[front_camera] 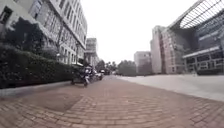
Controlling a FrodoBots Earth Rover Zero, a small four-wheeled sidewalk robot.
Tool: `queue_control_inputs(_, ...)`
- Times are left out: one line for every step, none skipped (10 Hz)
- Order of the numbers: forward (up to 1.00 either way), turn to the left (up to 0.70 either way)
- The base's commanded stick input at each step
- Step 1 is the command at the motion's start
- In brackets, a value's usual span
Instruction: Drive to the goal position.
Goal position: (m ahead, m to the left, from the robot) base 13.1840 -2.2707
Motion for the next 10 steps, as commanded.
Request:
queue_control_inputs(0.45,0.0)
queue_control_inputs(0.45,0.0)
queue_control_inputs(0.45,0.0)
queue_control_inputs(0.45,0.0)
queue_control_inputs(0.45,0.0)
queue_control_inputs(0.45,0.0)
queue_control_inputs(0.45,0.0)
queue_control_inputs(0.45,0.0)
queue_control_inputs(0.45,0.0)
queue_control_inputs(0.45,0.0)
